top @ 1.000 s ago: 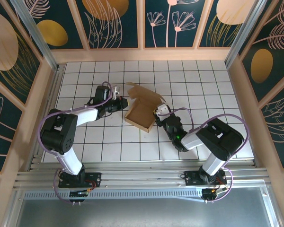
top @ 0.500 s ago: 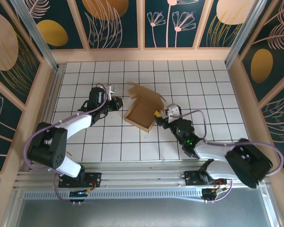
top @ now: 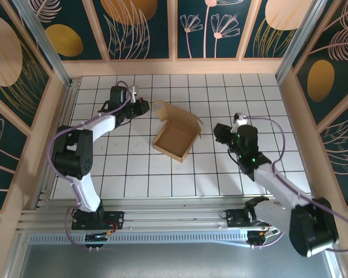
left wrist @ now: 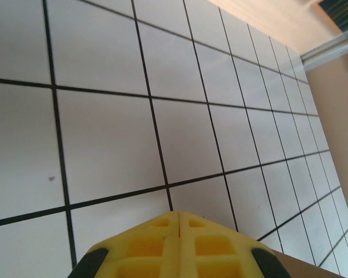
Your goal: Fold the paper box
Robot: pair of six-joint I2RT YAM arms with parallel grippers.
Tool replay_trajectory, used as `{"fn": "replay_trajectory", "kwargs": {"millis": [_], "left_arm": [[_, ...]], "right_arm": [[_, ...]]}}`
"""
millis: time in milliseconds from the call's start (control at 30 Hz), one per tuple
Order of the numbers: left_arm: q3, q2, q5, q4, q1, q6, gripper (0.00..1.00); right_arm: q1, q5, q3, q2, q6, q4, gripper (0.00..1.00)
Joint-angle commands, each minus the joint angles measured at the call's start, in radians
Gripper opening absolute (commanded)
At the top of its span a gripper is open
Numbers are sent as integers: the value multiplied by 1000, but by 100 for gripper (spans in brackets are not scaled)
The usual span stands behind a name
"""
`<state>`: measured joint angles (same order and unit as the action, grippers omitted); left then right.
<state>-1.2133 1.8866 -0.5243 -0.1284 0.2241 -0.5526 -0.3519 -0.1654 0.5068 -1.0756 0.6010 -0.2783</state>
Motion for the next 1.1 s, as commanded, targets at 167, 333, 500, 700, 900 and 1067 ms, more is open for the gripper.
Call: {"fn": "replay_trajectory", "kwargs": {"millis": [167, 333, 500, 700, 900, 1067], "left_arm": [[-25, 60, -246, 7, 0, 17, 0], [-24, 79, -305, -35, 3, -13, 0], [-38, 105, -319, -22, 18, 5, 0], [-32, 118, -339, -34, 31, 11, 0], [-14, 86, -351, -44, 51, 20, 0], [-3, 84, -344, -33, 53, 24, 0]], "right_arm": [[9, -230, 73, -186, 166, 18, 0], [3, -260, 57, -235, 213, -53, 0], [-4, -257, 51, -265, 218, -76, 0], [-11, -255, 69, -292, 216, -79, 0], [-22, -252, 85, -318, 212, -81, 0], [-27, -253, 93, -340, 212, -90, 0]]}}
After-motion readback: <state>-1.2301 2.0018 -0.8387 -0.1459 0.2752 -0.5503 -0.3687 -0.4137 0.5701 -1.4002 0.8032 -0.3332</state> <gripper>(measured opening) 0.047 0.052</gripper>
